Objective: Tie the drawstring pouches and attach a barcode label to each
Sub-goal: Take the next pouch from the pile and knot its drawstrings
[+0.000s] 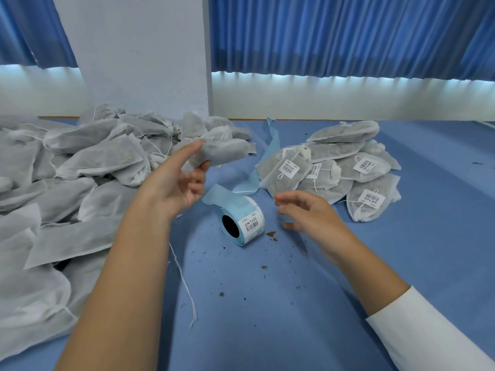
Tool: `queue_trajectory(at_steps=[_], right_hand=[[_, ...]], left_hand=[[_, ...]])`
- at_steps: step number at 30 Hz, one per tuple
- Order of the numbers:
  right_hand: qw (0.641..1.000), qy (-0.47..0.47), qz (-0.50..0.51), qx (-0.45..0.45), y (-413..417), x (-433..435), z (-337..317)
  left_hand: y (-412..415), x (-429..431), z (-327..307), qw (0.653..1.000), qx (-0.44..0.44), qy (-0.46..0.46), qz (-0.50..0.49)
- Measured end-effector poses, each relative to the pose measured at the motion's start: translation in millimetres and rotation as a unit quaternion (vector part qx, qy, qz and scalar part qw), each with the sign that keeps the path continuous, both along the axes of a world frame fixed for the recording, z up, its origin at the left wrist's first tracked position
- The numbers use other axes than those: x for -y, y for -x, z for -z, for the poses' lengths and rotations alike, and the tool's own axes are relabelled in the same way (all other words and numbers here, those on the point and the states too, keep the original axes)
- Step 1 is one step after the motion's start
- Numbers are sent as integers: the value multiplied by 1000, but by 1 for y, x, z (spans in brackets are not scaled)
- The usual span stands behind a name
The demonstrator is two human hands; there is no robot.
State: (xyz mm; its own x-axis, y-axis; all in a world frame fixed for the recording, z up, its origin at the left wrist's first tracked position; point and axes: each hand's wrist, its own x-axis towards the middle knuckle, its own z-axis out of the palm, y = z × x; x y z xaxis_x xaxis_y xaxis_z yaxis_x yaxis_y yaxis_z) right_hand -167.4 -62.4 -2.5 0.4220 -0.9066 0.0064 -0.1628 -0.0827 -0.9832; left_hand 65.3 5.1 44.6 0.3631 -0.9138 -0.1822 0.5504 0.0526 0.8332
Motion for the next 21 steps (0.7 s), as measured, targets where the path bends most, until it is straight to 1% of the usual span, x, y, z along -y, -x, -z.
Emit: queue_trajectory(at_steps=[3, 6, 10, 13, 15, 17, 18, 19, 21], right_hand=[[1000, 8, 16, 25, -1, 0, 0], [997, 46, 23, 49, 1, -2, -1], [990, 93, -12, 107, 4, -3, -3], [985, 61, -30, 159, 2, -3, -5], [985, 47, -33, 163, 1, -4, -7], [984, 51, -30, 165, 1, -5, -7], [984, 58, -24, 167, 1, -6, -8], [984, 69, -15, 164, 1, -6, -8], [985, 98, 0, 143, 2, -6, -8]], left_hand=[[7, -1, 0, 998, 22, -12, 52], [13, -1, -1, 994, 41, -5, 100], [20, -2, -3, 985, 66, 11, 162], [23, -2, -3, 980, 73, 5, 184], [23, -1, -2, 982, 64, 0, 179], [24, -1, -3, 986, 70, -6, 151], [24, 0, -3, 988, 95, -9, 124], [26, 1, -2, 986, 142, -16, 84], [29, 4, -1, 968, 251, -21, -15]])
